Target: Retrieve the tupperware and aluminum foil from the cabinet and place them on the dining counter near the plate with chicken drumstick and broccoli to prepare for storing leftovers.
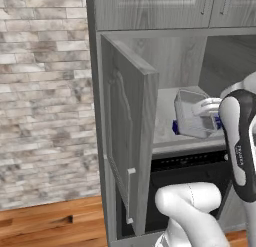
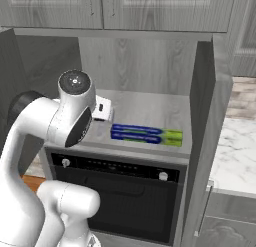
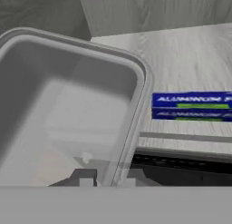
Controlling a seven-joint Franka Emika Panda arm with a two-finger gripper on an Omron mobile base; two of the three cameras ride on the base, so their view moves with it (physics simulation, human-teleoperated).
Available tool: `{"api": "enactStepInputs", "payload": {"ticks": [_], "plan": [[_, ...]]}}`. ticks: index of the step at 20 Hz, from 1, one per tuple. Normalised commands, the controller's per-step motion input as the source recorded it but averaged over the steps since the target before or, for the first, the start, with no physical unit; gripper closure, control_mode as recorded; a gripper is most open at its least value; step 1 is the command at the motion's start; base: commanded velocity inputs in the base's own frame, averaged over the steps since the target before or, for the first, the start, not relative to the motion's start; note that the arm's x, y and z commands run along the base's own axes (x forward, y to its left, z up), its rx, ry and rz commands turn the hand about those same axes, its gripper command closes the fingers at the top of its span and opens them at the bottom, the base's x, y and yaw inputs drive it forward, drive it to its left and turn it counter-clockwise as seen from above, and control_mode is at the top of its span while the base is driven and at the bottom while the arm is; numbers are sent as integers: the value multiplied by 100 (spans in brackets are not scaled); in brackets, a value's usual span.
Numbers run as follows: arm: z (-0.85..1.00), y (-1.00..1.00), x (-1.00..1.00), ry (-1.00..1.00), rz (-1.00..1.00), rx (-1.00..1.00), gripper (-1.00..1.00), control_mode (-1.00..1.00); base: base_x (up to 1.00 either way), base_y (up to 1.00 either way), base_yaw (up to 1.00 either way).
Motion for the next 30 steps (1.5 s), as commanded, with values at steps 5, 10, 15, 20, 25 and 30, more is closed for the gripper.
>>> {"api": "enactStepInputs", "payload": {"ticks": [5, 10, 15, 20, 25, 30], "plan": [[18, -1, -49, 21, 0, -5, 100, -100, 0, 0, 0], [0, 0, -17, 0, 0, -1, 100, 100, -80, 0, 0], [0, 0, 0, 0, 0, 0, 100, 100, -100, 0, 0], [0, 0, 0, 0, 0, 0, 100, 100, -98, 2, 10], [0, 0, 0, 0, 0, 0, 100, 100, -40, 15, 42], [0, 0, 0, 0, 0, 0, 100, 100, 0, 10, 70]]}}
